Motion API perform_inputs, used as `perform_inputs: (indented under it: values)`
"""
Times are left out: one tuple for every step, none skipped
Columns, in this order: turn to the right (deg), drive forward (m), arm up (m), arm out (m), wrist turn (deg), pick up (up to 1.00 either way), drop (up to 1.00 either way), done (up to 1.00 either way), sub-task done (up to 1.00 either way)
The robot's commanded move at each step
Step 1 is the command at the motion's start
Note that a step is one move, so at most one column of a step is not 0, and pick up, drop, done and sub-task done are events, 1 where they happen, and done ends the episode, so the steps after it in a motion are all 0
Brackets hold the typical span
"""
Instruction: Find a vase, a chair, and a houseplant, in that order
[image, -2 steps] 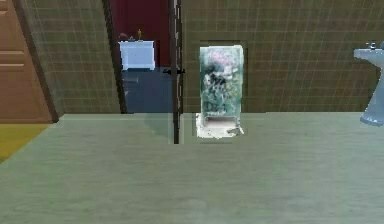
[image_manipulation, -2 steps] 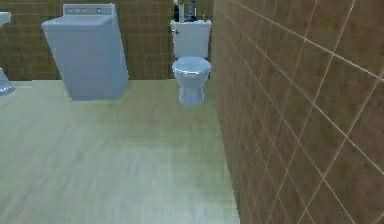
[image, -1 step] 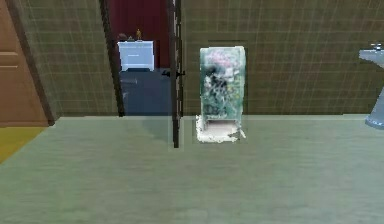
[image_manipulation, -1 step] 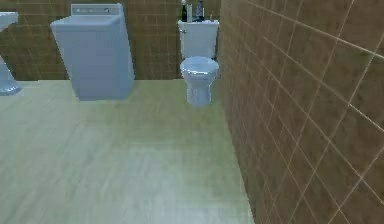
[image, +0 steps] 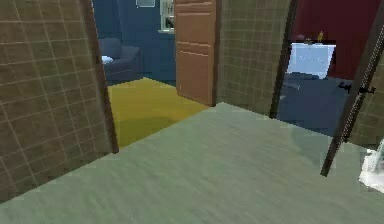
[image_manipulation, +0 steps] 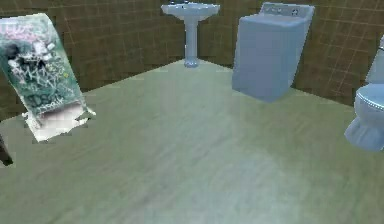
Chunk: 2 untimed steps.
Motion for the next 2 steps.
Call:
perform_inputs:
  values:
    - [0.0, 1.0, 0.0, 0.0, 0.0, 0.0, 0.0, 0.0, 0.0]
    - [0.0, 1.0, 0.0, 0.0, 0.0, 0.0, 0.0, 0.0, 0.0]
